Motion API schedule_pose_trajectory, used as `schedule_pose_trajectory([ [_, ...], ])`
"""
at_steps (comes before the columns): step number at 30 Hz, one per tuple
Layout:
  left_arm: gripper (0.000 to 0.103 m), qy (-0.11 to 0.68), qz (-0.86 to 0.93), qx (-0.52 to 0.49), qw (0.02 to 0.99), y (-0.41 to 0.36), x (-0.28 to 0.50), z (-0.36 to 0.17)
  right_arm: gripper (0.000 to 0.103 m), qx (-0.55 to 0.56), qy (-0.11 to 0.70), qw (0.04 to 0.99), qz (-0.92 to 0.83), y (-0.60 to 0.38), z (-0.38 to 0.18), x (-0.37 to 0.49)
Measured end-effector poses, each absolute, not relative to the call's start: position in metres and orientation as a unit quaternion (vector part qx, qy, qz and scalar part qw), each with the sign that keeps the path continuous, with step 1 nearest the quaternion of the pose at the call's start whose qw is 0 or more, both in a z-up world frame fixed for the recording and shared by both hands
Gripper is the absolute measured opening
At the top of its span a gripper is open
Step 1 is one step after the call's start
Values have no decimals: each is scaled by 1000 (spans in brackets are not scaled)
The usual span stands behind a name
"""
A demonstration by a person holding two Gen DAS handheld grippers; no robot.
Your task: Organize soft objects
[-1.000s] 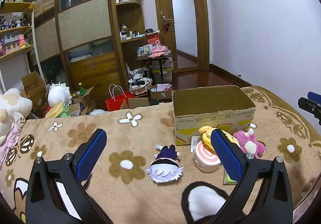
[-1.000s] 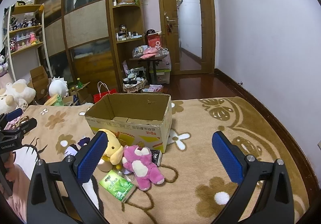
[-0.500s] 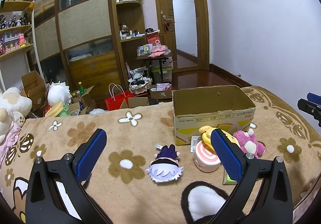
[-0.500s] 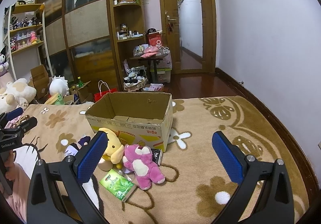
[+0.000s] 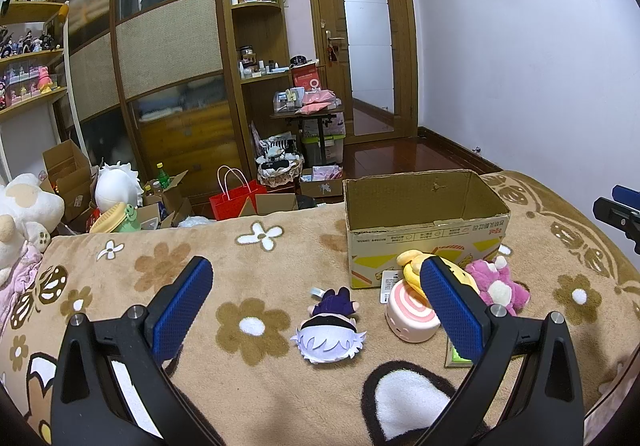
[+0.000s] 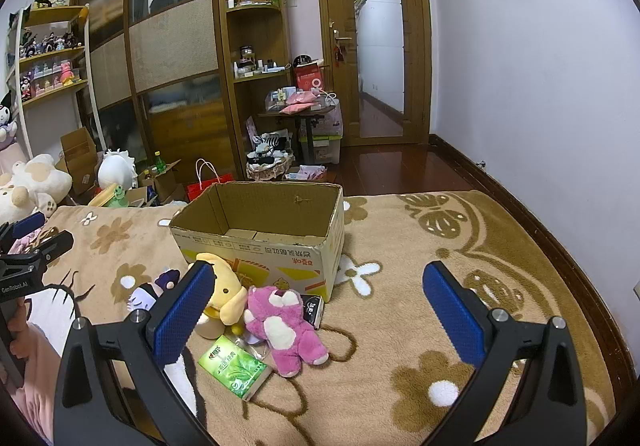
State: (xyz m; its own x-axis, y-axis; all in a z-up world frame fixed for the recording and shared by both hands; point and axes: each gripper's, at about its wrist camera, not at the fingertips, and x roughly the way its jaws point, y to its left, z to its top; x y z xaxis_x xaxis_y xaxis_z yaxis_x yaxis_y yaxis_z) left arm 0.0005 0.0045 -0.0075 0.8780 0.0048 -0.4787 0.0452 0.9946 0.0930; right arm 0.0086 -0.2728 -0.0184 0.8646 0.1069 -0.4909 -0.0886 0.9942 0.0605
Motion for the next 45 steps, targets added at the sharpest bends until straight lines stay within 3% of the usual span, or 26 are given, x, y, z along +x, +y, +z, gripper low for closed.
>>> schedule_pose_trajectory([
  [24,102,272,-8,50,961,11,6,-20,103,16,263,963,55,-271,-24,8],
  [45,102,383,-35,29,923,8,79,-59,103,-33,328,941,76,-238,-61,64],
])
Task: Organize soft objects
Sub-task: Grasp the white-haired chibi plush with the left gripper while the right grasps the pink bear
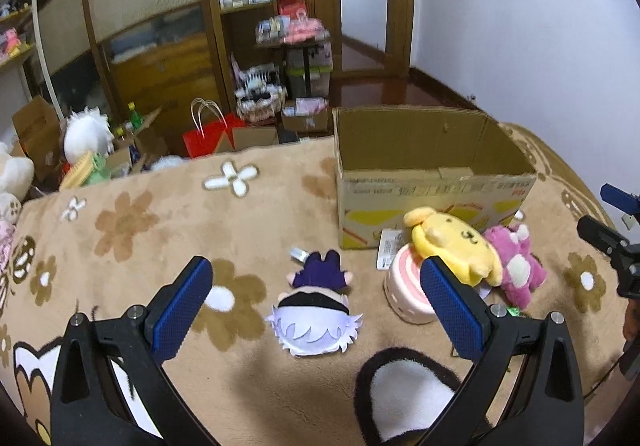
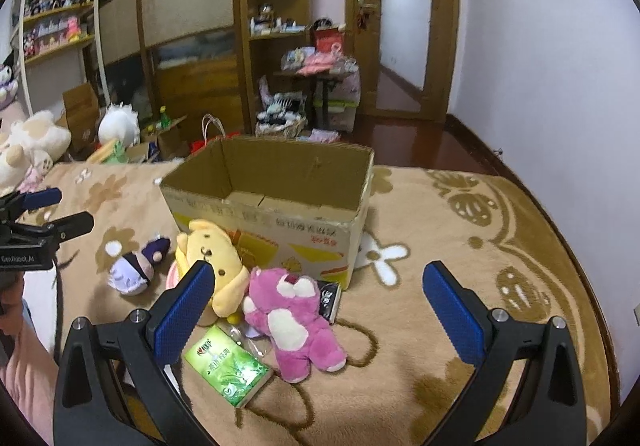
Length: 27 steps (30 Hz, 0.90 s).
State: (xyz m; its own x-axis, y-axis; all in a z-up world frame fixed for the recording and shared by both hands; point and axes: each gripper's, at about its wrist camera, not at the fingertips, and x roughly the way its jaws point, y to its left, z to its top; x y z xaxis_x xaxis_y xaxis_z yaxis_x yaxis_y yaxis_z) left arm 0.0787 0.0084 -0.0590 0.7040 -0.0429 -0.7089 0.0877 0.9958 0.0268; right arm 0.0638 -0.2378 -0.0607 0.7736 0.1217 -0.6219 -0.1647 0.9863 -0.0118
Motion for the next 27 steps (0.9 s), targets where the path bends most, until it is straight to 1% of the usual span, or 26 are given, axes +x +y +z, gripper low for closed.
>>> schedule_pose_trajectory([
  [16,102,508,-29,10,861,15,135,-140,103,-41,411,905,106,-225,-127,119],
  [21,102,529,-31,27,848,6,142,-156,103,-26,437,892,111,-227,-144,128],
  [27,102,557,-41,19,829,4,152,-176,103,-11,463,877,129,-226,-158,136],
])
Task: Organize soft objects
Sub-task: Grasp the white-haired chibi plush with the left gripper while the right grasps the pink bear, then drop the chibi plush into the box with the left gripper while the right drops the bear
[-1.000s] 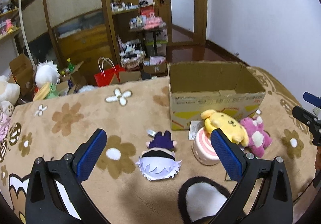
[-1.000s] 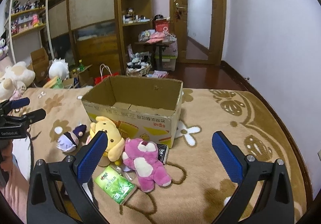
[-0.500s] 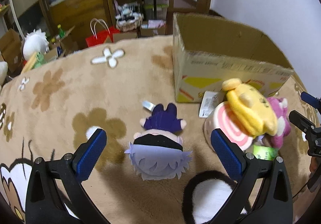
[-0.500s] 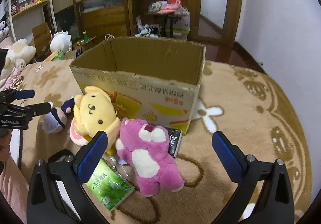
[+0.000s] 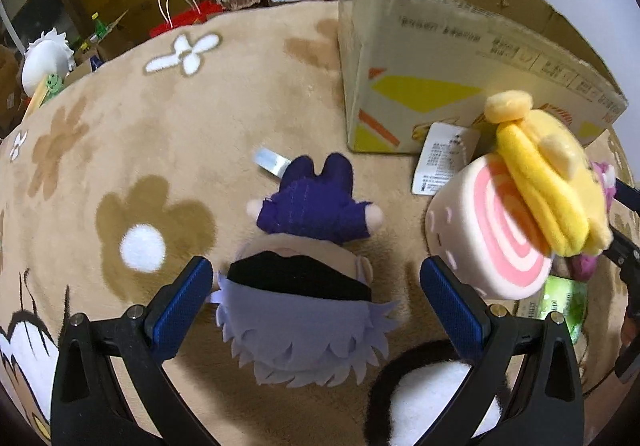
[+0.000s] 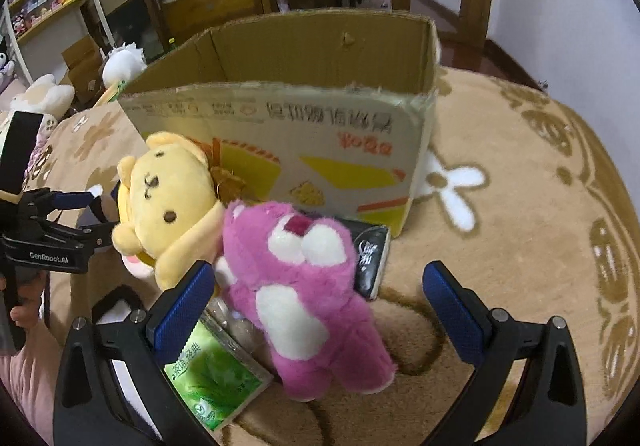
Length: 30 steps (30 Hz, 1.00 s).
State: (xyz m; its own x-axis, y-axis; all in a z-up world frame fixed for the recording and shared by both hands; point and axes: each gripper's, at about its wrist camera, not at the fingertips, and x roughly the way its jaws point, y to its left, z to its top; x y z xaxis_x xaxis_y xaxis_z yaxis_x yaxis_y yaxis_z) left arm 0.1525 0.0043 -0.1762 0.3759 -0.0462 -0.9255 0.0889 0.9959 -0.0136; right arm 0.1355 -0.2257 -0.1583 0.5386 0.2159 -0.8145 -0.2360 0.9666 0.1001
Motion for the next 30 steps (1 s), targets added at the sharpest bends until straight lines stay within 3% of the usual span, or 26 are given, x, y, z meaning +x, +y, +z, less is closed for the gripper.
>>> schedule_pose_trajectory([
  [4,102,577,-35,21,816,3,156,-186,102,-24,479,867,134,-219,-167,139],
  [6,100,583,-34,17,811,6,160,-190,97,-28,488,862,135,-218,-171,138],
  [7,93,586,-36,12,809,6,160,-191,94,-31,494,858,135,-217,-174,138],
  [10,86,586,-29,2,809,10,162,-192,81,-36,507,849,140,-214,-179,138],
  [14,64,579,-4,-15,815,21,165,-191,66,-36,506,851,135,-215,-175,137],
  [23,60,564,-8,-28,825,28,160,-182,57,-21,492,861,130,-221,-160,132],
  [30,61,506,0,-35,862,32,142,-144,48,-7,463,877,130,-229,-140,119],
])
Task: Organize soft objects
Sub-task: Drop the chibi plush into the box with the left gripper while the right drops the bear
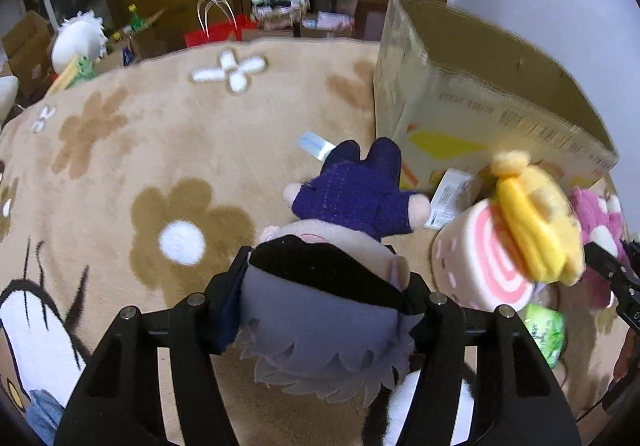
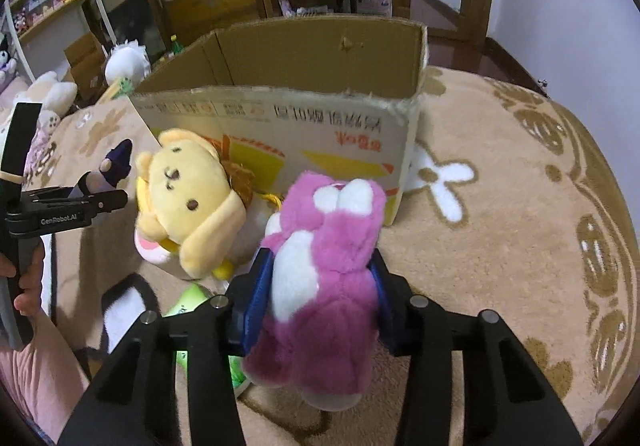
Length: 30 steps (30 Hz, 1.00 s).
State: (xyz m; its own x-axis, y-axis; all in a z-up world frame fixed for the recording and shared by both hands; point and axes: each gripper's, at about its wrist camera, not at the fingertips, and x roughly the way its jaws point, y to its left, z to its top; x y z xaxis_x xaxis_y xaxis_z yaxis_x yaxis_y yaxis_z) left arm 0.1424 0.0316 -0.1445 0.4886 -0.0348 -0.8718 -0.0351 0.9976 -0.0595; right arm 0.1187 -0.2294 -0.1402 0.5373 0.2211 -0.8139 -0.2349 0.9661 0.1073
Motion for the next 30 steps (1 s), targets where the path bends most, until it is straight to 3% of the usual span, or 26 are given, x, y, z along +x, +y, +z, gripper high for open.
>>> schedule_pose_trajectory([
  [18,61,299,-13,23,954,10,70,-36,48,38,340,932,119,-244,-64,75],
  [30,61,236,-39,30,971,-22,92,18,48,39,265,955,127,-239,-16,88],
])
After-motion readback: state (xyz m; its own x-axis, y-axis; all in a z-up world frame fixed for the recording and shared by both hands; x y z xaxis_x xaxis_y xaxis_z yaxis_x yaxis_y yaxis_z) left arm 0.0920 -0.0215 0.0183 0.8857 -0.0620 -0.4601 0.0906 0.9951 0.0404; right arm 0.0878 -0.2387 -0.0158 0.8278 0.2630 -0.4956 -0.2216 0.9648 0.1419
